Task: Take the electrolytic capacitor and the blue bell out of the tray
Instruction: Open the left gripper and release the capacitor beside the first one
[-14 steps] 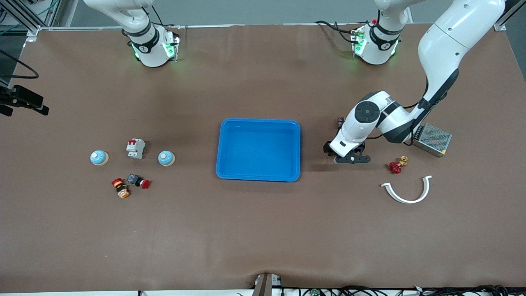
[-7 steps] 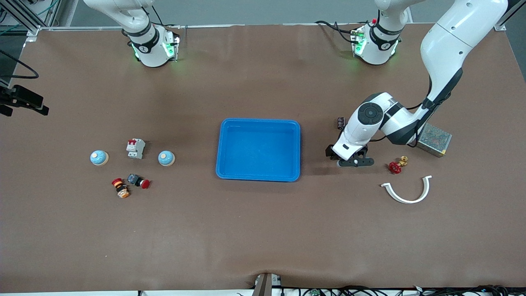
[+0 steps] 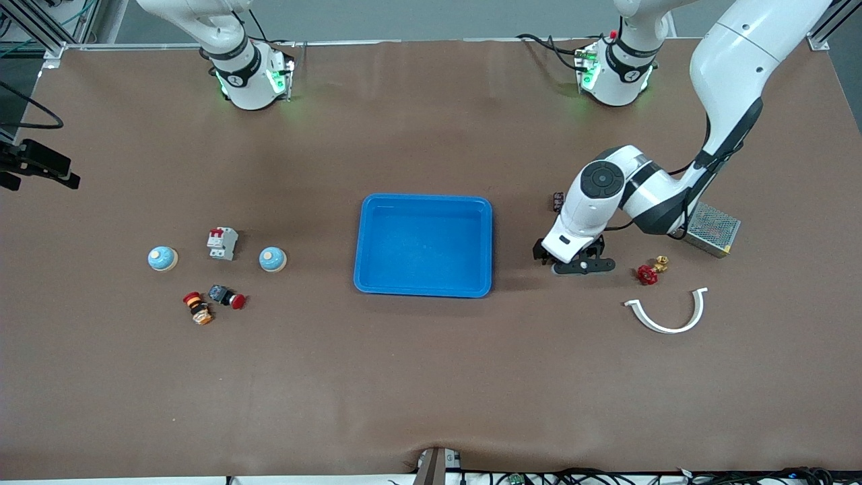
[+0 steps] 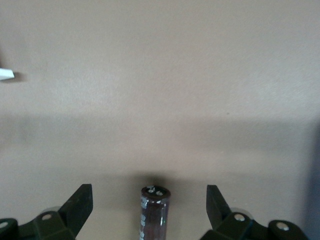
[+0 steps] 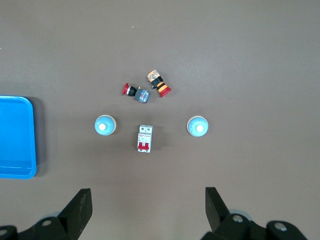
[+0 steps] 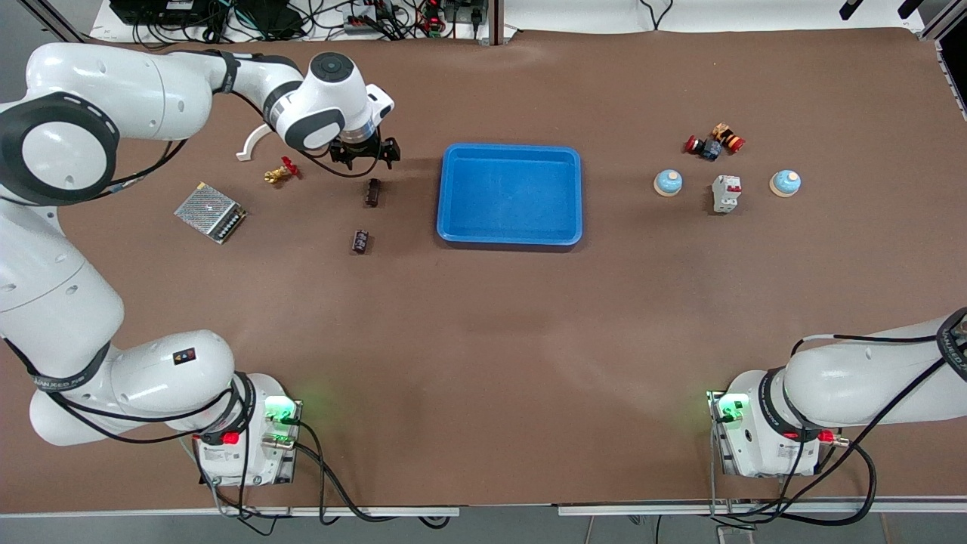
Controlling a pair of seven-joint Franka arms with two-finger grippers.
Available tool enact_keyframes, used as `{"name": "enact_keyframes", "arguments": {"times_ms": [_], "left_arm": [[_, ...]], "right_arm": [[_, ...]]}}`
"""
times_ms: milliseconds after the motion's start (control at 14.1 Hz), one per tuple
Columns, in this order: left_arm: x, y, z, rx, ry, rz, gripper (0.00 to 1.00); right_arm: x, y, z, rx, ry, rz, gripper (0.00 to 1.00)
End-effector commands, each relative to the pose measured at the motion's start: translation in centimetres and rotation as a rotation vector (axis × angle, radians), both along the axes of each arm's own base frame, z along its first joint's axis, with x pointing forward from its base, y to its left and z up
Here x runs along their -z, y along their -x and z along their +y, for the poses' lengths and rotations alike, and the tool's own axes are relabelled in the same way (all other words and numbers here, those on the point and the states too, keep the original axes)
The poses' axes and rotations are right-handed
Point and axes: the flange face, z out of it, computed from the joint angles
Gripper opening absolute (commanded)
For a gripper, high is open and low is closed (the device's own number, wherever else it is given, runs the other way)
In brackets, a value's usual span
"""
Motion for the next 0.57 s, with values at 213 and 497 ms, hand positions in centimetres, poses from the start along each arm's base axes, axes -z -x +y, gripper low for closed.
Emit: {"name": "enact_keyframes", "arguments": {"times_ms": [213,497], "left_arm": [[-4.4,-0.7,1.6,-0.022,0.009,-0.01,1.0],[-7.1,-3.0,4.0,-0.028,-0.019,-0.01,1.0]], "right_arm": [[-0.4,-0.3,-0.1,0.007,-0.002,-0.007,1.0],[-0.4,-0.3,-0.1,0.007,-0.002,-0.008,1.0]]}}
